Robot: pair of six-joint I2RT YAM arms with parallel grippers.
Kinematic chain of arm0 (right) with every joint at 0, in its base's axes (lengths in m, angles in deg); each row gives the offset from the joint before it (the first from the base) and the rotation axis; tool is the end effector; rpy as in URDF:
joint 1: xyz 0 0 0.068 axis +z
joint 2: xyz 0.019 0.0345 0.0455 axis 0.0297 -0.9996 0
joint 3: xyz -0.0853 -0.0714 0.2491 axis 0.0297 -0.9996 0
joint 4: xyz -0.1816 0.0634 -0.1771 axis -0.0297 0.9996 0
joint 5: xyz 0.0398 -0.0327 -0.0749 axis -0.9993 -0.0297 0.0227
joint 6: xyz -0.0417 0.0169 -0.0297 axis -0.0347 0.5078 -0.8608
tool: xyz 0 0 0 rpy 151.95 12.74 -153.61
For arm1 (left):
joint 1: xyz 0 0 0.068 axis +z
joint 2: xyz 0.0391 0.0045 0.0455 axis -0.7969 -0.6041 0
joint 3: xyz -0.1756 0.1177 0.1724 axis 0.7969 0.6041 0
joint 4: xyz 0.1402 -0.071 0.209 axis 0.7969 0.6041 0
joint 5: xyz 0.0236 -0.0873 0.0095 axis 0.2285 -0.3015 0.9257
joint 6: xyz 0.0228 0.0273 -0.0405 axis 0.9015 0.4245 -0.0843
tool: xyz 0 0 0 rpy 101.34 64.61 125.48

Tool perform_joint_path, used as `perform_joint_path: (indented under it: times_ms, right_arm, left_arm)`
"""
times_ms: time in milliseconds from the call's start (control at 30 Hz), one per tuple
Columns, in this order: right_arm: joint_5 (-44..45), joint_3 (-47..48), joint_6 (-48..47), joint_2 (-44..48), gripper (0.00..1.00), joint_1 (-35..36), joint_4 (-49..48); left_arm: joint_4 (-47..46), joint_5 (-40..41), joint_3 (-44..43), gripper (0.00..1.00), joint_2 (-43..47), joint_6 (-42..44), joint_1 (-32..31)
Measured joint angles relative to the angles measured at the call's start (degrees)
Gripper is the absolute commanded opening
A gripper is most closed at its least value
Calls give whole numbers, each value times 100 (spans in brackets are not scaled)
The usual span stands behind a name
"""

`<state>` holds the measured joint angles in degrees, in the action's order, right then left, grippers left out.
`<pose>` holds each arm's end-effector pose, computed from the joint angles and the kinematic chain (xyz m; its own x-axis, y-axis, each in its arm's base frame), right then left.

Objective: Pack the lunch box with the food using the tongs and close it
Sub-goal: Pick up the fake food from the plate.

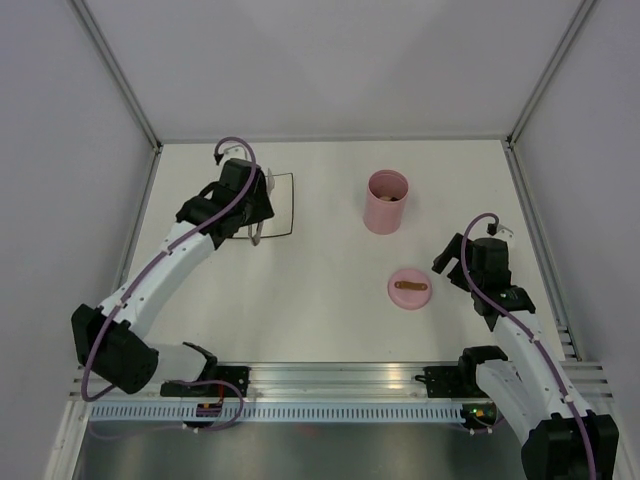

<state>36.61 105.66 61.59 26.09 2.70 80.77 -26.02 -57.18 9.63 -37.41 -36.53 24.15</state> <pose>0.1669 0.0091 0.2119 -0.5369 0.5070 -0.6743 0.3578 0.8607 0.3622 0.2633 -0.1303 0.3373 -0.6305 -0.2433 -0.7371 -0.1349 0.9695 -0.2046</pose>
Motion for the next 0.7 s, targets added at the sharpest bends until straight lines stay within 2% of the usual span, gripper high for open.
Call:
perform_joint_path:
  times_ms: [133,367,700]
  right_arm:
    - [-28,0,66,-24,98,0,-15]
    - [-74,0,184,-44,98,0,-26]
    - [-61,0,258,-31,98,0,-24]
  left_arm:
    - [138,-90,297,59,352,59,385]
    - [264,-367,713,59,210,59,809]
    - [155,-551,643,59,-378,68,874]
